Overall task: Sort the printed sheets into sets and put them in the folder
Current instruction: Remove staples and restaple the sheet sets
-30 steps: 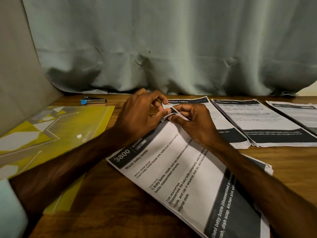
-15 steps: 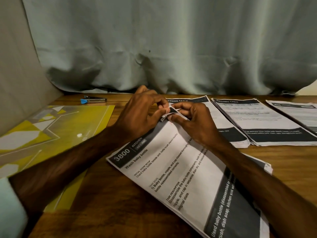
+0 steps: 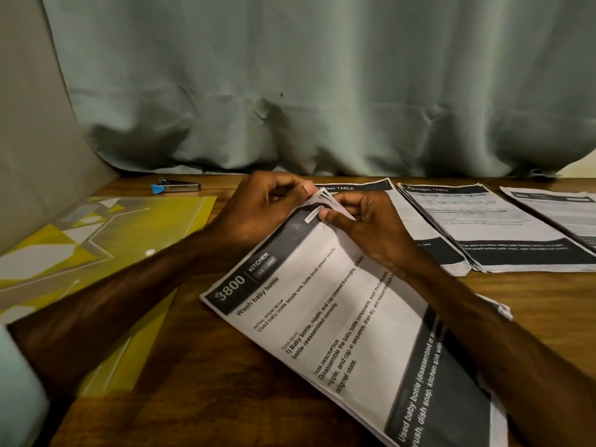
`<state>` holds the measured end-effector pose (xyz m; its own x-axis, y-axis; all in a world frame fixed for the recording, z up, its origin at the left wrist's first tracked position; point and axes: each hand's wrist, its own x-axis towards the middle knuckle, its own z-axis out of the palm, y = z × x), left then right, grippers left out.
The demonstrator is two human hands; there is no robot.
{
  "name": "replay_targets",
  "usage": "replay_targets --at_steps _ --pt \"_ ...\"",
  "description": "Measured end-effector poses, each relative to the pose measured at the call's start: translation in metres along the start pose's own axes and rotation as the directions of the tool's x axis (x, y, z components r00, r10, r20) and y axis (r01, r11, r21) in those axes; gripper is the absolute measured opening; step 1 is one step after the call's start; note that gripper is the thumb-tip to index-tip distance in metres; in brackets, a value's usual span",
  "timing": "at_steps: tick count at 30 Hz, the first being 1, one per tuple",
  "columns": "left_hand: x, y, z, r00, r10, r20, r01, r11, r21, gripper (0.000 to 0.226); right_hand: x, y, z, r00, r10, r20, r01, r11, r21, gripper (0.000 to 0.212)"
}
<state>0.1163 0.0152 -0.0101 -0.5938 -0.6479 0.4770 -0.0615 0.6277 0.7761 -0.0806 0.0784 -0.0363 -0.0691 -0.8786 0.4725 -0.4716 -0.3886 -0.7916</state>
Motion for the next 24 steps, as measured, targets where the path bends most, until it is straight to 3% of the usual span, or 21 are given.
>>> replay_targets --at_steps 14,24 --pt "-0.006 0.010 -0.003 0.996 0.080 -0.031 -0.082 0.994 -0.068 0.024 0.000 -0.009 0.000 0.998 0.020 0.051 -0.026 0.992 0.119 0.016" --pt "0.003 -0.004 0.002 0.987 -0.014 -0.157 -0.023 0.973 -0.231 0.016 0.000 -0.013 0.004 0.997 0.031 0.077 -0.036 0.997 0.061 0.021"
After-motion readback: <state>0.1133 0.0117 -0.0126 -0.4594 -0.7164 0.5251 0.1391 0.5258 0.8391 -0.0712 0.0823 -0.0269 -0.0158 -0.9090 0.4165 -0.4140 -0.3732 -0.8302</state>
